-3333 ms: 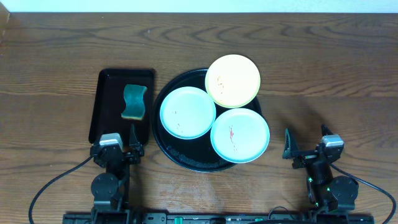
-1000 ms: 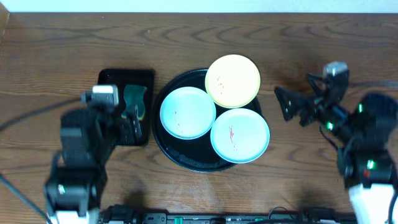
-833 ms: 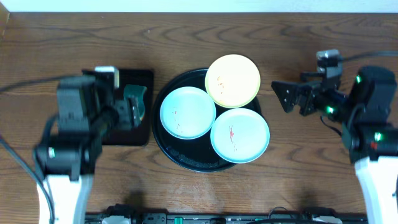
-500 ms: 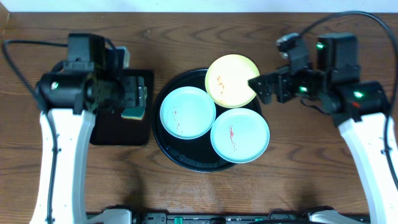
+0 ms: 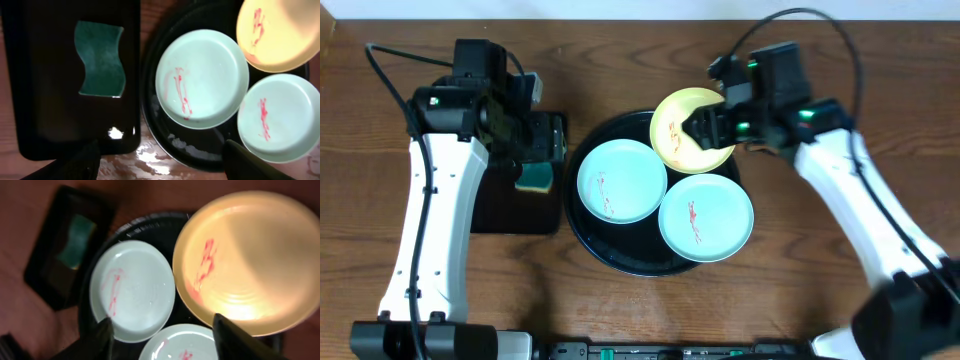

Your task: Clean dirty plates on tray and stack at the side

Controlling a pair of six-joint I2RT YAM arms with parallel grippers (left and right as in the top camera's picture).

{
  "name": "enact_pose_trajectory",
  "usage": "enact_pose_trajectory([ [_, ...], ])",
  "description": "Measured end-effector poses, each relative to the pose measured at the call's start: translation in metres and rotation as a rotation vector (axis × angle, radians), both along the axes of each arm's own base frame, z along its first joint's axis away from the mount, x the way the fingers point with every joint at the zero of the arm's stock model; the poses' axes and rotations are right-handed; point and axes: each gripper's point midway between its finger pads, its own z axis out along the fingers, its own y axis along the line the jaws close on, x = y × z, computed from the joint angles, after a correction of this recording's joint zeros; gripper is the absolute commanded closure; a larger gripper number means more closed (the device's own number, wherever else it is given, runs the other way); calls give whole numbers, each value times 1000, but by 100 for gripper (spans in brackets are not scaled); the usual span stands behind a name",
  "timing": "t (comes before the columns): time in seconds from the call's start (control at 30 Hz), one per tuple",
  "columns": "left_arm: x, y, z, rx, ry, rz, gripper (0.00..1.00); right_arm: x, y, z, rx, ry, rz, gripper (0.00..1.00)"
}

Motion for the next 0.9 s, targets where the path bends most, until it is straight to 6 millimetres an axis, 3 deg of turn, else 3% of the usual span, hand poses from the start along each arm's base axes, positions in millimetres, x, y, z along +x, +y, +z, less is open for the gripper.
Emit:
enact_pose_trajectory([
  [0.17,2,15,-2,73,-3,60,22,-2,17,-49,-90,113,-78,47],
  [0.33,6,32,-1,144,-14,153,22,-7,25,-76,-141,173,-127,53],
  [0.67,15,40,2,172,-53,207,22,-22,38,-151,-238,322,-144,63],
  [0.9,21,41,5,175,-81,212,22,-26,54,-158,-234,311,-116,71],
])
